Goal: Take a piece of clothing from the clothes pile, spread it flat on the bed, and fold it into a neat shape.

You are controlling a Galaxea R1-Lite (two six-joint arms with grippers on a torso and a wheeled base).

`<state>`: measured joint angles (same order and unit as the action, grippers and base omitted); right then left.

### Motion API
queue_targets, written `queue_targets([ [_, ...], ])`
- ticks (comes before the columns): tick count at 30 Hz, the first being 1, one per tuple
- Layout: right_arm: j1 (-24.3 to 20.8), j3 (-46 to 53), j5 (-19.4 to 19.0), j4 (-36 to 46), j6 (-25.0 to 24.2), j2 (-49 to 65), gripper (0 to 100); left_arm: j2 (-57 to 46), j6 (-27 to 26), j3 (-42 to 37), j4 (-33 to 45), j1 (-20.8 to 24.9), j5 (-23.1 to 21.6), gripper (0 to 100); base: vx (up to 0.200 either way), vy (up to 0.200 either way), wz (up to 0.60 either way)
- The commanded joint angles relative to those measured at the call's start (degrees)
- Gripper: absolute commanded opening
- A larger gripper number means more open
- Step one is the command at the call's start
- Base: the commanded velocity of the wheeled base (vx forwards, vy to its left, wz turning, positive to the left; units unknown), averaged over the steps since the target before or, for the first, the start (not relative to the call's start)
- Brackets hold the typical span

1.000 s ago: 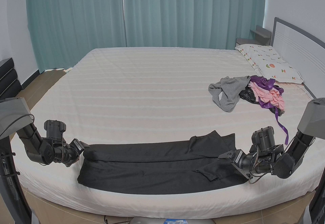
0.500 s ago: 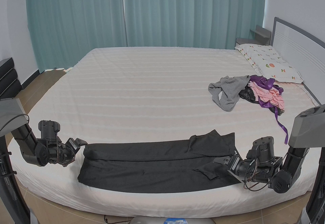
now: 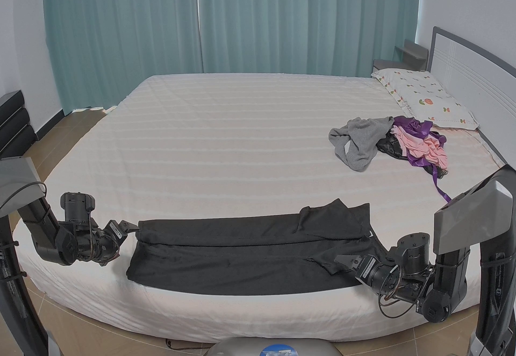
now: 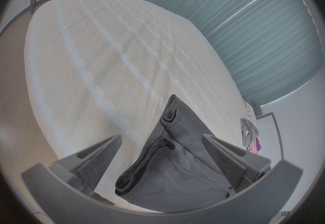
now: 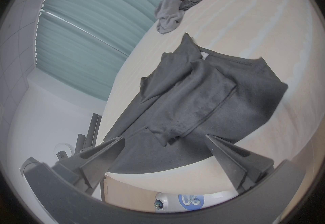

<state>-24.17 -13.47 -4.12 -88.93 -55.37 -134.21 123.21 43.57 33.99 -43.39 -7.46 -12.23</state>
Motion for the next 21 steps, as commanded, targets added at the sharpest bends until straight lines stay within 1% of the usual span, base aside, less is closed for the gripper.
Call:
queue_targets([
  [1,0.27,0.02,-0.01,-0.81,-1.5,-2.38,100,0.45,0.02,0.03,-0.03,-0.01,0.01,100,0.0,0.0,0.0],
  [9,1.59,-1.65,-0.01,-0.81,-2.2,-0.62,100,0.63,0.02,0.11,-0.03,-0.01,0.19,100,0.0,0.0,0.0],
  [11,1.59,-0.33,-0.36,-0.81,-2.73,3.69,100,0.63,0.02,0.29,0.06,-0.01,0.19,100,0.0,0.0,0.0],
  [15,1.41,0.2,-0.54,-0.63,-3.08,7.38,100,0.63,0.02,0.47,0.06,-0.01,0.19,100,0.0,0.0,0.0],
  [19,1.15,-0.68,-0.63,-0.63,-3.08,5.89,100,0.45,0.02,0.47,0.06,-0.1,0.19,100,0.0,0.0,0.0],
  [21,1.15,-2.44,-0.27,-0.81,-2.9,0.88,100,0.54,0.02,0.47,0.06,-0.1,0.19,100,0.0,0.0,0.0],
])
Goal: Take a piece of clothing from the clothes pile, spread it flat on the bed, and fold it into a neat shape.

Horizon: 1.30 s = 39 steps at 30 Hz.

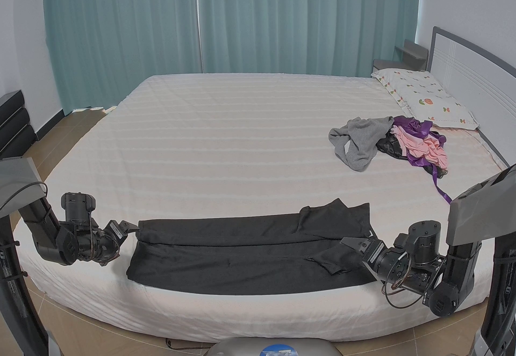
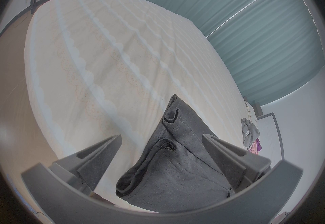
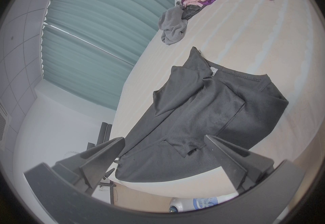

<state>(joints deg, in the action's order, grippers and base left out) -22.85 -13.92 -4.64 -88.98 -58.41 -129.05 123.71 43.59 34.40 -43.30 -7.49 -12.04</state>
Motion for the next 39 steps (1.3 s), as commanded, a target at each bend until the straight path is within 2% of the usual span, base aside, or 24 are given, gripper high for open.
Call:
queue_targets([
  [1,-0.18,-2.51,0.34,-0.76,0.22,-5.69,100,0.13,0.0,-0.04,-0.03,-0.07,0.0,100,0.0,0.0,0.0],
  [26,1.75,-6.38,0.95,-0.32,0.31,-10.61,100,1.36,-0.53,-0.04,-0.2,-0.07,-0.17,100,0.0,0.0,0.0],
  [27,1.75,-6.38,0.95,-0.32,0.31,-10.61,0,1.36,-0.53,-0.04,-0.2,-0.07,0.0,100,0.0,0.0,0.0],
  [39,1.84,-5.5,1.22,-0.41,0.22,-10.17,0,1.36,-0.62,-0.21,-0.2,-0.07,0.0,100,0.0,0.0,0.0],
])
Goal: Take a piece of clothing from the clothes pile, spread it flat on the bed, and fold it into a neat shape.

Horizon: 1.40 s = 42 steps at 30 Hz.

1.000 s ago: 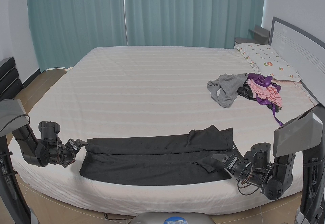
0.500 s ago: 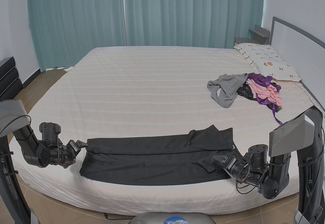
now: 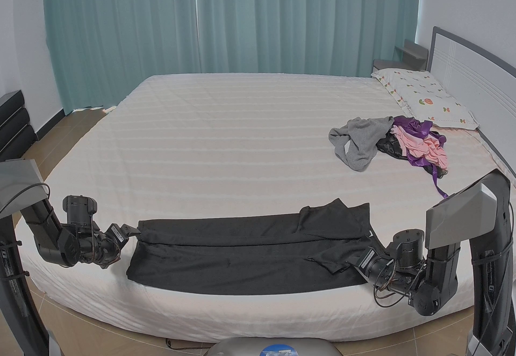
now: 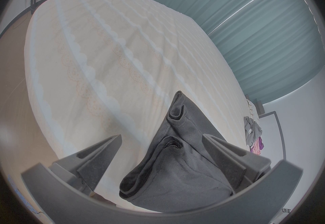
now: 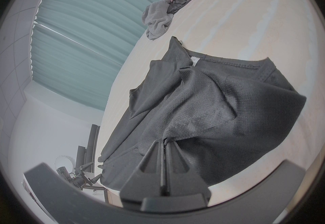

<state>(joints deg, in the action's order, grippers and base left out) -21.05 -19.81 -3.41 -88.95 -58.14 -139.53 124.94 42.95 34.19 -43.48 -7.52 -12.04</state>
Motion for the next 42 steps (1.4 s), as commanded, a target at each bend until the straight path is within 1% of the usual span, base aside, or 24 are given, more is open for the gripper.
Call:
queue_targets([
  [1,0.14,0.65,-0.01,-0.43,-0.05,0.4,0,0.13,0.03,-0.01,-0.02,-0.04,0.0,100,0.0,0.0,0.0],
  [7,-0.04,2.85,-0.19,-0.78,-0.4,2.95,0,0.21,-0.06,-0.01,-0.02,-0.04,0.0,100,0.0,0.0,0.0],
  [11,-1.27,5.92,-0.19,-0.78,-0.49,5.68,0,0.21,-0.14,-0.01,-0.02,0.05,0.0,100,0.0,0.0,0.0],
  [19,-3.03,8.38,0.25,-0.78,-0.4,5.68,0,0.3,-0.14,0.08,-0.02,-0.04,0.09,100,0.0,0.0,0.0],
  [23,-2.94,8.21,0.25,-0.78,-0.31,4.8,0,0.3,-0.23,0.08,-0.02,-0.04,0.09,100,0.0,0.0,0.0],
  [24,-2.94,8.21,0.25,-0.78,-0.31,4.8,100,0.3,-0.23,0.08,-0.02,-0.04,0.09,100,0.0,0.0,0.0],
  [30,-3.12,9.53,0.16,-0.78,-0.05,4.53,100,0.3,-0.14,0.08,-0.02,-0.04,0.09,100,0.0,0.0,0.0],
  [34,-1.62,10.49,0.25,-0.61,0.74,11.13,100,0.3,-0.14,0.17,-0.02,-0.04,0.0,100,0.0,0.0,0.0],
  [35,-1.62,10.49,0.25,-0.61,0.74,11.13,100,0.3,-0.14,0.17,-0.02,-0.04,0.0,100,0.0,0.0,0.0],
  [38,3.48,9.26,-0.54,-0.25,3.29,14.64,100,0.04,0.21,0.35,-0.02,-0.04,0.0,100,0.0,0.0,0.0],
  [42,7.96,8.65,-0.98,0.27,5.23,16.31,100,-0.66,-0.06,0.35,0.07,0.05,0.09,100,0.0,0.0,0.0],
])
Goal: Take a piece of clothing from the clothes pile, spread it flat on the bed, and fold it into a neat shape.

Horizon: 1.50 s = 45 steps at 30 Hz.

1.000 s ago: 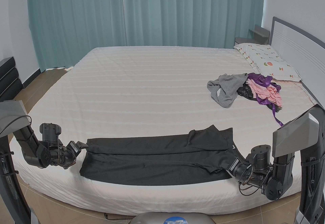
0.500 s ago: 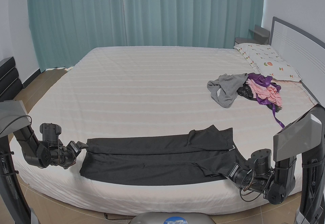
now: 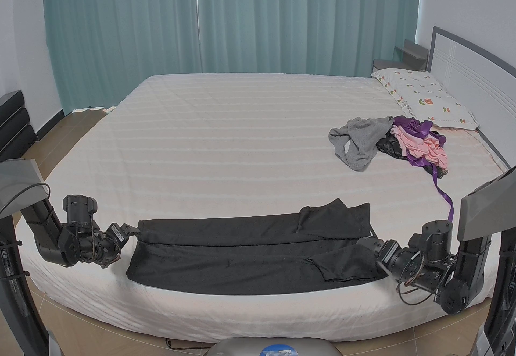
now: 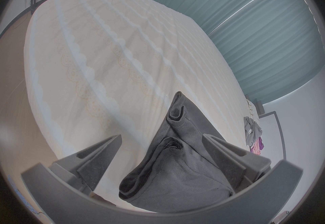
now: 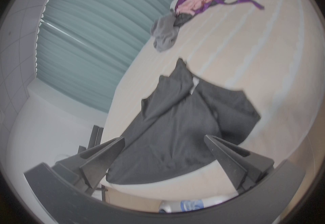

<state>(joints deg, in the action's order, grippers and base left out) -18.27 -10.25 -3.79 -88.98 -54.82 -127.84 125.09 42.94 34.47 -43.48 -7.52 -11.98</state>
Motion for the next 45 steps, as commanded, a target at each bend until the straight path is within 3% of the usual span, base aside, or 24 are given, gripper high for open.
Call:
queue_targets([
  [1,5.97,-1.09,-1.13,0.47,2.44,4.36,100,-0.9,-0.04,0.07,0.07,0.05,0.03,100,0.0,0.0,0.0],
  [7,8.69,-6.53,-4.91,2.32,3.05,0.05,100,-2.13,3.56,1.47,0.51,-0.04,0.56,100,0.033,0.0,0.0],
  [16,8.78,-19.02,-9.3,12.25,5.87,-7.25,100,-2.3,2.42,-0.02,0.33,0.31,-0.67,100,0.111,0.0,0.0],
  [29,11.86,-19.19,-15.63,12.51,11.67,-8.39,100,-2.92,-11.12,-7.84,-0.02,0.4,-8.14,100,0.0,0.0,0.0],
  [43,12.03,-19.02,-16.16,11.81,13.07,-8.56,100,-1.95,-10.68,-7.4,-7.76,1.81,-7.88,100,0.0,0.0,0.0],
  [45,12.03,-19.02,-16.16,11.81,13.16,-8.65,100,-0.63,-10.86,-6.97,-8.02,4.18,-7.44,100,0.0,0.0,0.0],
])
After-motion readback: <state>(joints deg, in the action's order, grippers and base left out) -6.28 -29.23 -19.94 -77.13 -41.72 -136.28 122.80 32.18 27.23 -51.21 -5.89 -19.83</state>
